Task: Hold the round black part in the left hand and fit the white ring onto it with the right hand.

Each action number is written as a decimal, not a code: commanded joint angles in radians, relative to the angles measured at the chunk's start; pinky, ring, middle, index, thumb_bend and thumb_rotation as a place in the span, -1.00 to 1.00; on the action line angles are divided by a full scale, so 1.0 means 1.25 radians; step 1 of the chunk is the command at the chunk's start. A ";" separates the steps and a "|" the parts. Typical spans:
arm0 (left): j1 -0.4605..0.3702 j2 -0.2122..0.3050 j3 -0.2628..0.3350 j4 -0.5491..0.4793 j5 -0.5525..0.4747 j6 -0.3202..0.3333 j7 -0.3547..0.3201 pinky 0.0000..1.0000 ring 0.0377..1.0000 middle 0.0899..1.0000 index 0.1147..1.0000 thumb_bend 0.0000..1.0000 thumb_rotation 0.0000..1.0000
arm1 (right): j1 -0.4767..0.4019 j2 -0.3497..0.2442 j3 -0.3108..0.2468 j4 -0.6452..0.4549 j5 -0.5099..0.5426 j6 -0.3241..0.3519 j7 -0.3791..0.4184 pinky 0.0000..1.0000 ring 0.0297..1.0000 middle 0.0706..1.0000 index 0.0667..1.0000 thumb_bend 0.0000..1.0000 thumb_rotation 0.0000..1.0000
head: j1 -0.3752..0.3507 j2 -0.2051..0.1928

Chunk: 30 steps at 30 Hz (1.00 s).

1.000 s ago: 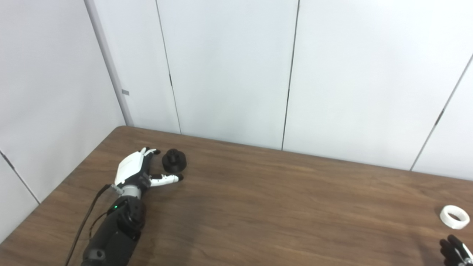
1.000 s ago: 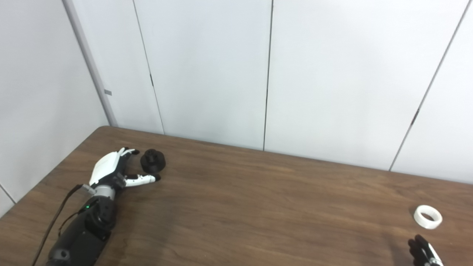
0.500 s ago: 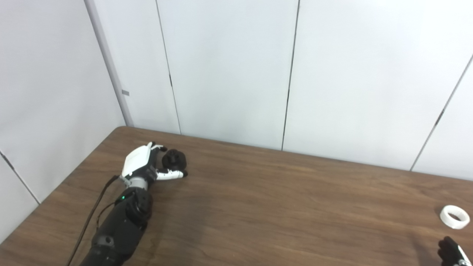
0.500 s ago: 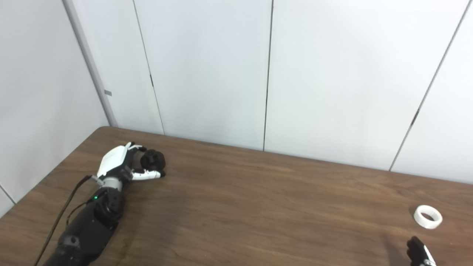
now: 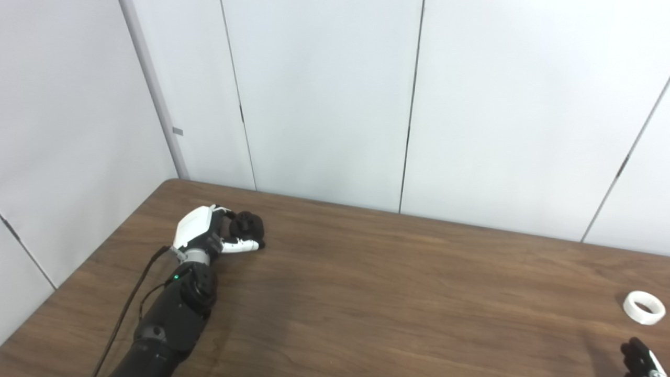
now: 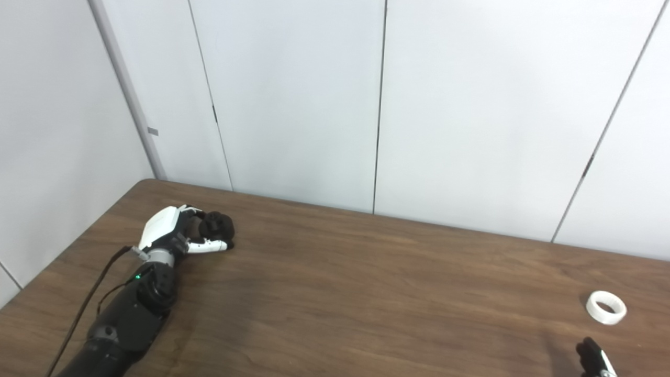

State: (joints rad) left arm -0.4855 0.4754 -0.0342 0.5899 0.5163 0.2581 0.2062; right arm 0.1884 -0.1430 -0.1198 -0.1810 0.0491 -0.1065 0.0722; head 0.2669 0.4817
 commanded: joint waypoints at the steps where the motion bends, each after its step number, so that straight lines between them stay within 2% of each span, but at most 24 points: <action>1: -0.048 0.033 0.003 -0.005 0.005 -0.020 0.027 1.00 1.00 0.88 0.47 0.98 -0.27 | 0.032 0.018 0.007 0.016 0.005 -0.008 -0.006 1.00 0.96 0.89 0.92 0.38 1.00 | 0.002 -0.001; 20: -0.050 0.034 -0.007 -0.003 -0.004 -0.020 0.022 1.00 1.00 0.83 0.42 0.92 -0.33 | 0.036 0.020 0.011 0.010 0.001 -0.009 -0.011 1.00 0.95 0.87 0.93 0.32 1.00 | -0.001 0.002; 25: -0.053 0.031 -0.008 0.005 -0.005 -0.022 0.029 1.00 0.99 0.81 0.26 0.87 -0.38 | 0.036 0.019 0.010 0.007 -0.001 -0.004 -0.013 1.00 0.95 0.87 0.93 0.33 1.00 | 0.001 0.002; 28: -0.052 0.027 0.001 0.014 -0.014 -0.046 0.050 1.00 0.96 0.73 0.06 0.75 -0.54 | 0.037 0.019 0.009 0.006 0.000 -0.003 -0.014 1.00 0.94 0.87 0.93 0.36 1.00 | 0.002 0.003; 29: -0.051 0.025 0.006 0.016 -0.019 -0.058 0.059 1.00 0.94 0.69 -0.04 0.41 -0.70 | 0.037 0.018 0.009 0.006 0.002 -0.006 -0.013 1.00 0.94 0.87 0.93 0.36 1.00 | 0.002 0.003; 30: -0.050 0.023 0.010 0.018 -0.024 -0.069 0.066 1.00 0.92 0.66 -0.10 0.23 -0.78 | 0.037 0.018 0.010 0.007 0.003 -0.007 -0.012 1.00 0.94 0.87 0.93 0.35 1.00 | 0.002 0.003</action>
State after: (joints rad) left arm -0.5011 0.4774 -0.0382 0.6222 0.4952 0.2143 0.2431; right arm 0.1917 -0.1432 -0.1164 -0.1847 0.0482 -0.1057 0.0643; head 0.2684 0.4847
